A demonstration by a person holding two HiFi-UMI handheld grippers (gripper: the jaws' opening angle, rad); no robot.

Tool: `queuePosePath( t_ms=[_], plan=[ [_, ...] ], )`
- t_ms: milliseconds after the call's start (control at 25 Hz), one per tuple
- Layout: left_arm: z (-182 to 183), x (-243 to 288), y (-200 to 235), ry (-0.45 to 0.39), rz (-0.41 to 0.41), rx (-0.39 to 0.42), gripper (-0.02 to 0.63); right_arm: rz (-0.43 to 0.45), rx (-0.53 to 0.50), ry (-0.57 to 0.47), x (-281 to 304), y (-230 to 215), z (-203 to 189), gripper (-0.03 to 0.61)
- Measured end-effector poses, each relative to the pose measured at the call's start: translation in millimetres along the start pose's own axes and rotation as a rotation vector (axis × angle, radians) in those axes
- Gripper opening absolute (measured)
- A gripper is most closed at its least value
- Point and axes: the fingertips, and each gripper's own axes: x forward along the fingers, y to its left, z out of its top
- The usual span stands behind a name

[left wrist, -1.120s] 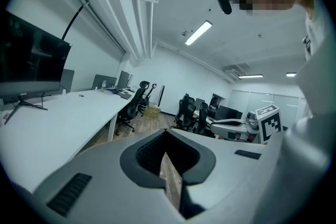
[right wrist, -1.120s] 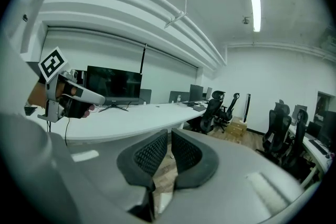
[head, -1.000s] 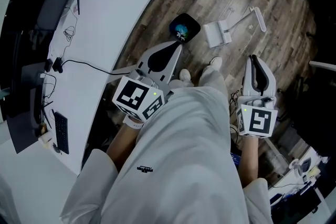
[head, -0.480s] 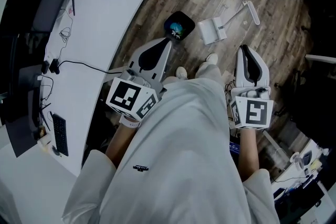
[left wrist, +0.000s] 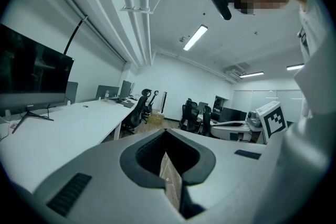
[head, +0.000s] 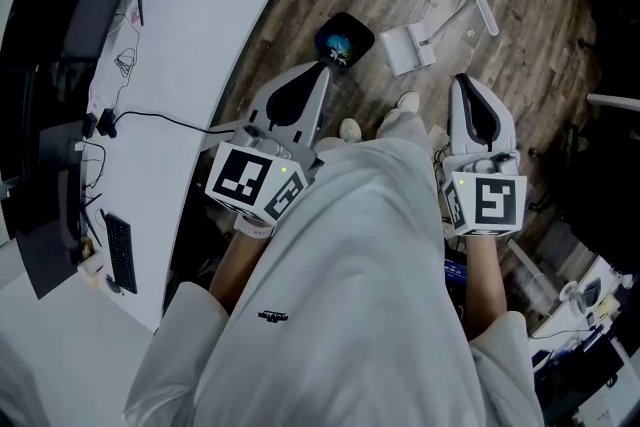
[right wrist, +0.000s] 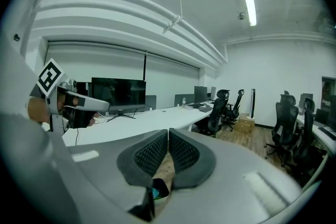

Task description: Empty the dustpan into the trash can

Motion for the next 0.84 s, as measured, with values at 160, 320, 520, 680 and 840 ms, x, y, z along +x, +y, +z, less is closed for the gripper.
queuePosePath(
  t_ms=[160,320,520,680,840],
  plan=[
    [1.6,0.4,-0.9,0.000,-0.014,0.007,0.006,0.004,0.029,-0.013,-1.3,1.6,1.6,0.016],
    [-1.9,1.6,-3.9,0.007,-0.024,-0.002,0.006,-0.018,0.002,-0.029,-6.4,-0.5,3.3,0.011],
    [-1.8,5.2,-11.3,0.010,-0.035,0.008,0.006,0.017,0.026,-0.009,-8.8,1.1,-2.5,0.011],
    [-3.2,7.0,-13.6,0.012,-0.041,0.004,0.006,0.053,0.018,0.014,-9.2,6.9,-6.2,0.011],
    [-6.6,10.0,-19.6,0.022,-0.051,0.003,0.006,0.065,0.021,0.028,-14.3,5.5,-9.0,0.011]
  ],
)
